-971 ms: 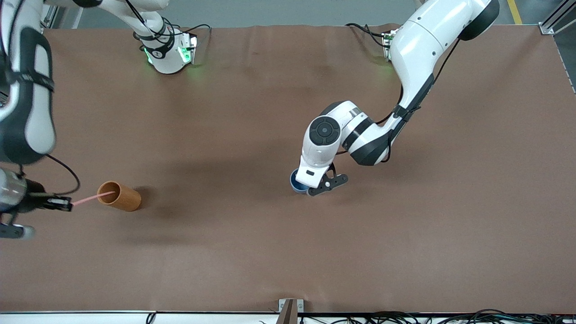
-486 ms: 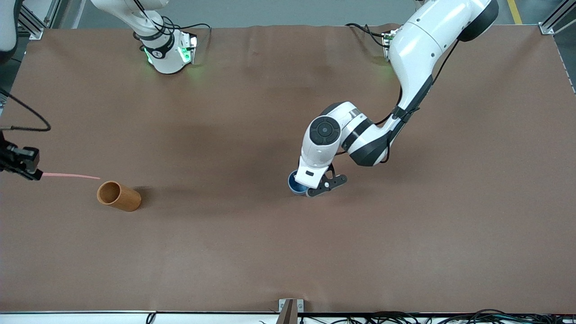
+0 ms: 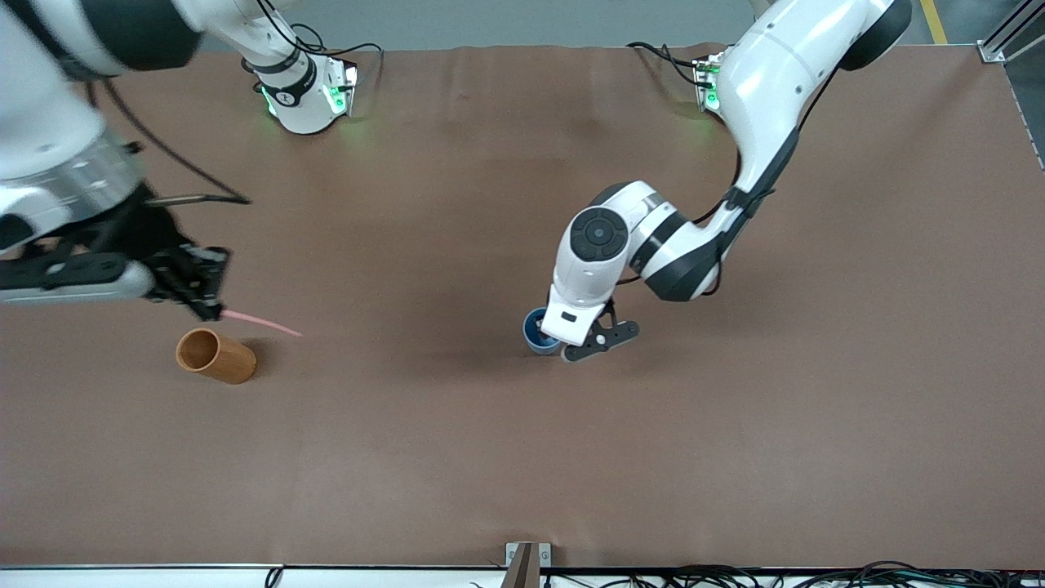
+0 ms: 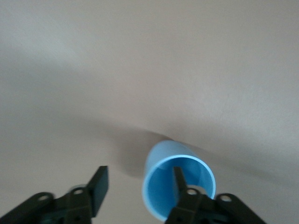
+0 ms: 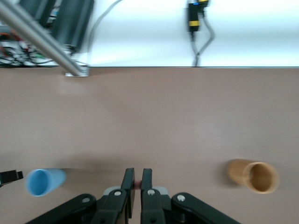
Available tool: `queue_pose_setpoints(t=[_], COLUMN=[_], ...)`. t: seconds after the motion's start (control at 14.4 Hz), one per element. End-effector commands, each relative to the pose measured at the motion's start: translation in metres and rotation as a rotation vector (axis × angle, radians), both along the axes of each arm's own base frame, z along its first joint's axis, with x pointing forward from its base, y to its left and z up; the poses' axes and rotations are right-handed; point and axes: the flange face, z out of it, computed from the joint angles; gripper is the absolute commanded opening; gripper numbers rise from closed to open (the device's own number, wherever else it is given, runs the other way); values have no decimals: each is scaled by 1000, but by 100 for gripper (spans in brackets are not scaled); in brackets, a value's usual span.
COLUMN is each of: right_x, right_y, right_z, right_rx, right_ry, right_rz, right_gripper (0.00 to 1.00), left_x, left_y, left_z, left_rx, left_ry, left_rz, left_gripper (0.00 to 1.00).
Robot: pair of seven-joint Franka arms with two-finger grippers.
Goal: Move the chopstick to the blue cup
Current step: 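Carry the chopstick over the blue cup while the left gripper releases it, then lower the chopstick into the blue cup with the right gripper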
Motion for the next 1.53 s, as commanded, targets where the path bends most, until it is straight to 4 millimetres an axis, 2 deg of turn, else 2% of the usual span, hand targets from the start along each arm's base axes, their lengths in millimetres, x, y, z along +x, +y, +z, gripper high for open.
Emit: queue_pose_setpoints(t=[0.0, 0.14, 0.21, 0.42, 0.55, 0.76, 0.9, 0.97, 1.11, 1.25, 1.46], right_x=[-8, -6, -8, -13, -18, -30, -37, -38, -40, -43, -53], right_y=[68, 110, 136, 198, 225, 251, 259, 260, 261, 259, 264], right_z=[-21, -43, -55, -95, -114, -135, -140, -140, -139, -142, -148], right_rx=[52, 115, 151, 240, 277, 263, 253, 249, 251, 230, 188], right_ry=[-31, -49, -65, -100, -112, -92, -83, -77, -66, -22, 24], right_rz=[-18, -87, -106, -140, -144, -108, -93, -89, -103, -132, -126], right_gripper=[1, 1, 1, 1, 1, 1, 1, 1, 1, 1, 1], left_x=[-1, 7, 16, 22, 20, 1, -15, -28, -41, -38, -39], left_y=[46, 94, 127, 208, 254, 315, 325, 330, 332, 332, 338], left_z=[92, 134, 155, 196, 218, 250, 275, 295, 316, 324, 325], left_rx=[-7, -8, -28, -61, -44, -21, -1, 10, 18, 15, 17], left_ry=[-2, 22, 19, 39, 35, 27, 29, 19, 4, -8, -8], left_rz=[-75, -145, -169, -286, -367, -495, -564, -568, -565, -559, -548], left_gripper=[100, 100, 100, 100, 100, 100, 100, 100, 100, 100, 100])
